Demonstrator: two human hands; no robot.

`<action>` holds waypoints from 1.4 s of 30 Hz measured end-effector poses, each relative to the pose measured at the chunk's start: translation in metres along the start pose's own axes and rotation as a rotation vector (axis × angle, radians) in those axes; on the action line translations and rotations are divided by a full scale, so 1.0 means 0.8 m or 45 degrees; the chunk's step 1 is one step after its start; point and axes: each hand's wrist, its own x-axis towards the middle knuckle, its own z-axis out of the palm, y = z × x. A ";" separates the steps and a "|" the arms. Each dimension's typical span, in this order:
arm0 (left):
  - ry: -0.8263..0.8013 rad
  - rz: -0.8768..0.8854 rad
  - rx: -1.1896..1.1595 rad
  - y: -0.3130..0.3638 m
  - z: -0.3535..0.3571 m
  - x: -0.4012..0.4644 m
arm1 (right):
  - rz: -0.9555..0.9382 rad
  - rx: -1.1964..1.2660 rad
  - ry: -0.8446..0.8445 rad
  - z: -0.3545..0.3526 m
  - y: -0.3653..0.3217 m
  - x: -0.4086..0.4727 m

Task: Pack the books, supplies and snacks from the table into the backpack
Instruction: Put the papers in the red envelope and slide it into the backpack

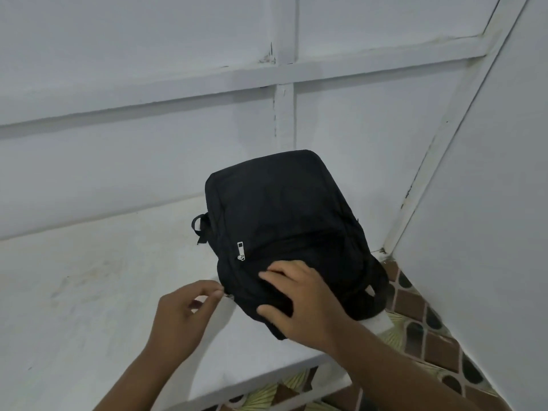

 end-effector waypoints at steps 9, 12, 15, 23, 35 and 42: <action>0.105 -0.566 -0.418 -0.034 0.015 0.076 | 0.045 -0.021 0.126 0.045 0.001 -0.012; 0.036 -0.535 -0.387 -0.042 0.019 0.108 | 0.106 0.024 0.149 0.044 0.005 -0.029; -0.089 -0.169 -0.034 -0.028 0.021 0.117 | 0.147 0.027 0.227 0.040 0.008 -0.044; -0.107 0.361 0.362 -0.015 -0.005 0.229 | 0.408 -0.074 0.261 -0.018 0.066 -0.119; -0.711 0.069 0.324 0.029 -0.009 0.129 | 1.297 0.545 0.809 0.008 -0.042 -0.092; -0.742 0.349 0.115 0.068 0.009 0.134 | 1.368 0.981 0.913 -0.024 0.013 -0.057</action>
